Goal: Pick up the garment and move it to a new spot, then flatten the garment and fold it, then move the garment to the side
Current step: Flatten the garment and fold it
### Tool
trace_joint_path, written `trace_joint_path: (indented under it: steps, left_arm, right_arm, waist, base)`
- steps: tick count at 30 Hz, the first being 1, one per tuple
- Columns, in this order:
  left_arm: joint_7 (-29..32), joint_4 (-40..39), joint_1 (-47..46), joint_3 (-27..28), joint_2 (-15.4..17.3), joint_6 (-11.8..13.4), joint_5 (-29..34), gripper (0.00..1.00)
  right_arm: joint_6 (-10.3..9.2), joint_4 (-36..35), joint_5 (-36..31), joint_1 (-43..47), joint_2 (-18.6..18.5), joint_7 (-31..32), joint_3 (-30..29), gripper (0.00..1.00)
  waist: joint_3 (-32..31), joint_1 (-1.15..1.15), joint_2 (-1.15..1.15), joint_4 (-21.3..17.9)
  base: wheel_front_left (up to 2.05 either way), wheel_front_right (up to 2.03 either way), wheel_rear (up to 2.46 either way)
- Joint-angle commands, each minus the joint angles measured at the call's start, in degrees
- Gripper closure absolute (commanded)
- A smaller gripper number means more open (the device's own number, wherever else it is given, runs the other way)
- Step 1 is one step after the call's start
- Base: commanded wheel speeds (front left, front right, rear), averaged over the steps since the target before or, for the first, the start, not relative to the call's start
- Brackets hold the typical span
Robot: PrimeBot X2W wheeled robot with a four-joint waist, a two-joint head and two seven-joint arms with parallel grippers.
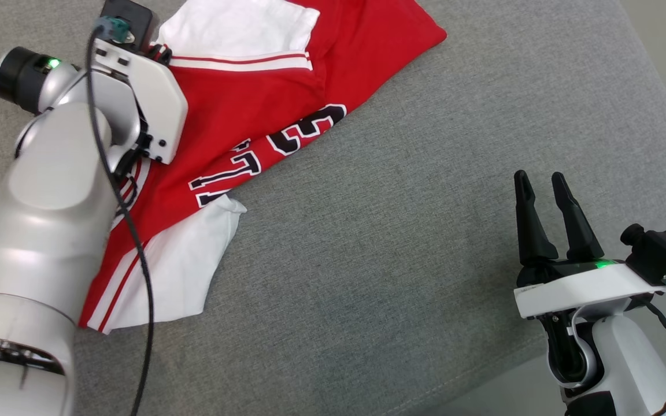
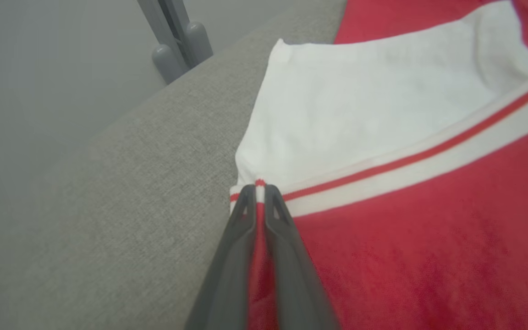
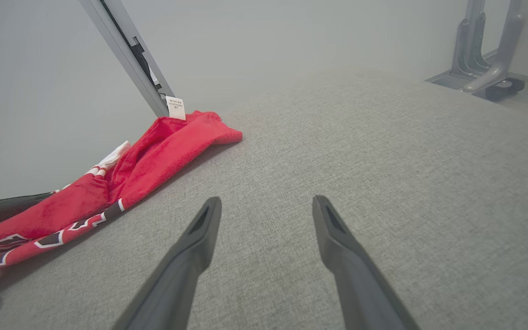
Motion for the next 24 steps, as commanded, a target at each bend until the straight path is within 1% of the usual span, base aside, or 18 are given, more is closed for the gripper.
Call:
trace_joint_path:
  steps: [1,2,4,6,8,11,14,19,21,24]
  left_arm:
    - [-0.9,-0.2,-0.9,0.1,1.1,0.0,-0.5,1.00]
    - [-2.2,-0.6,-1.7,0.6,1.7,0.0,-1.1,1.00]
    - [-5.4,-1.2,-2.9,2.0,2.5,0.9,-1.9,1.00]
    - [-8.3,-1.6,-4.0,3.5,3.4,2.7,-2.8,1.00]
    - [-10.8,-1.6,-5.5,4.9,5.0,4.3,-3.1,1.00]
    - [-12.9,-0.8,-7.3,7.1,7.4,6.5,-4.2,1.00]
    - [-14.1,0.6,-8.2,8.7,9.7,8.1,-5.1,1.00]
    - [-17.5,2.6,-8.4,11.5,12.9,10.3,-6.9,1.00]
    - [-19.0,3.3,-8.2,12.3,13.5,11.1,-7.6,1.00]
    - [-20.0,4.7,-7.3,12.2,14.0,11.2,-7.6,1.00]
  right_arm:
    - [0.00,0.1,-0.2,0.0,-0.2,-0.2,-0.1,0.00]
    - [0.00,0.1,-0.2,-0.1,-0.2,-0.2,-0.1,0.00]
    - [0.00,0.0,-0.2,-0.4,-0.2,-0.2,0.0,0.00]
    - [0.00,0.0,-0.2,-0.6,-0.2,-0.2,0.0,0.00]
    - [0.00,-0.1,-0.2,-0.8,-0.2,-0.2,0.2,0.00]
    - [0.00,-0.2,-0.1,-0.8,-0.2,-0.2,0.3,0.00]
    - [0.00,-0.2,0.1,-0.9,-0.2,-0.2,0.5,0.00]
    - [0.00,-0.4,0.5,-1.0,-0.2,-0.2,1.0,0.00]
    - [0.00,-0.5,0.4,-1.0,-0.2,-0.2,1.1,0.00]
    - [0.00,-0.5,-0.1,-1.1,-0.2,-0.2,1.3,0.00]
  waist:
    - [-0.1,0.00,0.00,0.2]
    - [-0.1,0.00,0.00,0.4]
    - [-0.1,0.00,0.00,0.6]
    - [-0.1,0.00,0.00,0.8]
    - [-0.2,0.00,0.00,0.9]
    - [-0.3,0.00,0.00,0.9]
    - [-0.5,0.00,0.00,0.8]
    - [-0.4,0.00,0.00,0.7]
    - [-0.4,0.00,0.00,0.8]
    - [-0.4,0.00,0.00,1.2]
  base:
    - [0.00,0.00,0.00]
    - [0.00,0.00,0.00]
    - [0.00,0.00,0.00]
    - [0.00,0.00,0.00]
    - [0.00,0.00,0.00]
    - [0.00,0.00,0.00]
    - [0.00,0.00,0.00]
    - [0.00,0.00,0.00]
    - [0.00,0.00,0.00]
    - [0.00,0.00,0.00]
